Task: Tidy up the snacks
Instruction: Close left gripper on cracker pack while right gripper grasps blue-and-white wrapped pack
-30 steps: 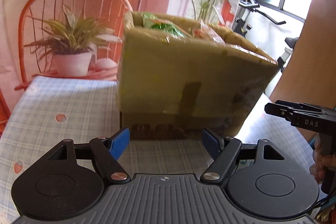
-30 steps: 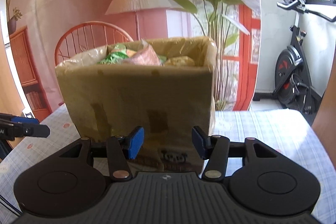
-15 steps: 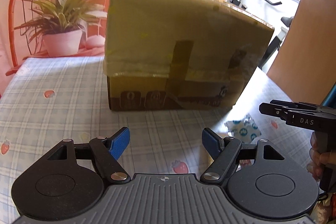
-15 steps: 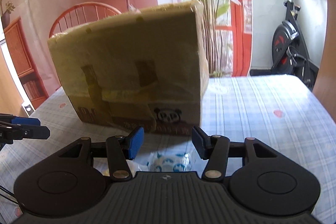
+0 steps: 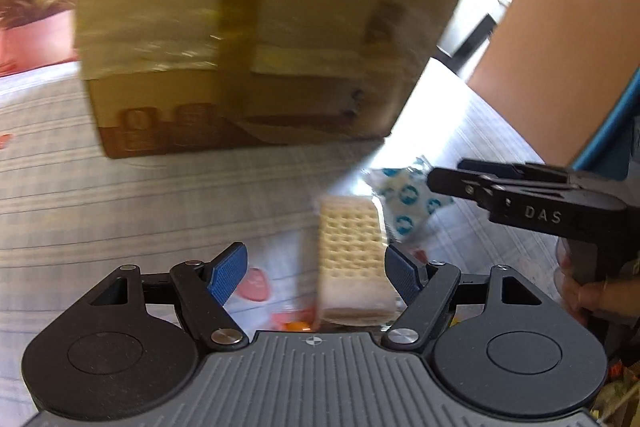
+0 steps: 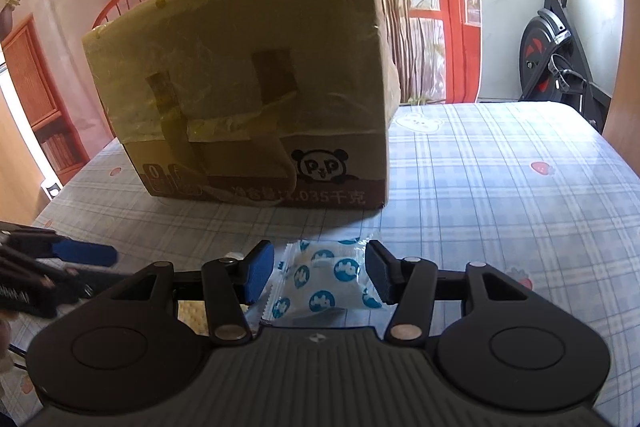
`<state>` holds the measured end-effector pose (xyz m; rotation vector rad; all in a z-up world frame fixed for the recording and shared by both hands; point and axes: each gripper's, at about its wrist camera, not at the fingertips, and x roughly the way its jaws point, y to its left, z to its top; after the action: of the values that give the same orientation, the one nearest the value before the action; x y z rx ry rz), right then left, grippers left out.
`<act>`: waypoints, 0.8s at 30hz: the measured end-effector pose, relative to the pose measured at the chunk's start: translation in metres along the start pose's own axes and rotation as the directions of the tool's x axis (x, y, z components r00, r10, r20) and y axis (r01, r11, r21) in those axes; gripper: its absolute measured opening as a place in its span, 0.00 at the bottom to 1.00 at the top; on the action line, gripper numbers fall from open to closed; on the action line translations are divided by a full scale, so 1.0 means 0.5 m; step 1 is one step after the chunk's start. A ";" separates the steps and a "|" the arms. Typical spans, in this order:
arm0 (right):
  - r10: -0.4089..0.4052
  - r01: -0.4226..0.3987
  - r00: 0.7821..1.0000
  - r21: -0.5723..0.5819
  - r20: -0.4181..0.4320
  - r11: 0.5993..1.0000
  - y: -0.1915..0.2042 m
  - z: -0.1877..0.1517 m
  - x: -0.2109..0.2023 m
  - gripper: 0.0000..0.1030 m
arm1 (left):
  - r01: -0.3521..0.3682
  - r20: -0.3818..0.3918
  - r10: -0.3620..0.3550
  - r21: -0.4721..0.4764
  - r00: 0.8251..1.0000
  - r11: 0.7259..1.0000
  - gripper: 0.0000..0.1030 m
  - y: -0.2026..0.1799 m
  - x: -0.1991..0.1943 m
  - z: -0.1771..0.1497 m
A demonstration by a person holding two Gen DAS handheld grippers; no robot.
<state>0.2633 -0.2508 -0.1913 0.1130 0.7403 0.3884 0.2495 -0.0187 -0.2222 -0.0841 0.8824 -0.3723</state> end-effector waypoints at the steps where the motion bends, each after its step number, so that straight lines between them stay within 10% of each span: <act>1: -0.002 0.002 1.000 0.003 -0.001 1.000 -0.002 -0.001 0.001 0.53 | 0.009 -0.008 -0.009 0.008 1.000 1.000 0.76 -0.006 0.008 0.000; 9: -0.016 0.016 1.000 0.031 -0.007 0.999 -0.022 -0.008 0.003 0.53 | -0.001 -0.060 0.004 0.049 0.998 0.999 0.74 -0.033 0.068 -0.002; 13: -0.009 0.010 1.000 0.031 -0.020 0.999 -0.021 -0.011 0.013 0.53 | 0.004 -0.062 -0.002 0.032 0.998 0.999 0.48 -0.022 0.080 -0.002; 24: -0.013 0.016 0.998 0.043 -0.058 0.999 -0.021 -0.015 0.062 0.55 | -0.054 -0.026 0.053 -0.036 0.998 0.998 0.48 0.015 0.065 -0.005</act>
<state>0.2823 -0.2488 -0.2192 0.1377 0.8061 0.3631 0.2684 -0.0230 -0.2496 -0.0901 0.9151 -0.3081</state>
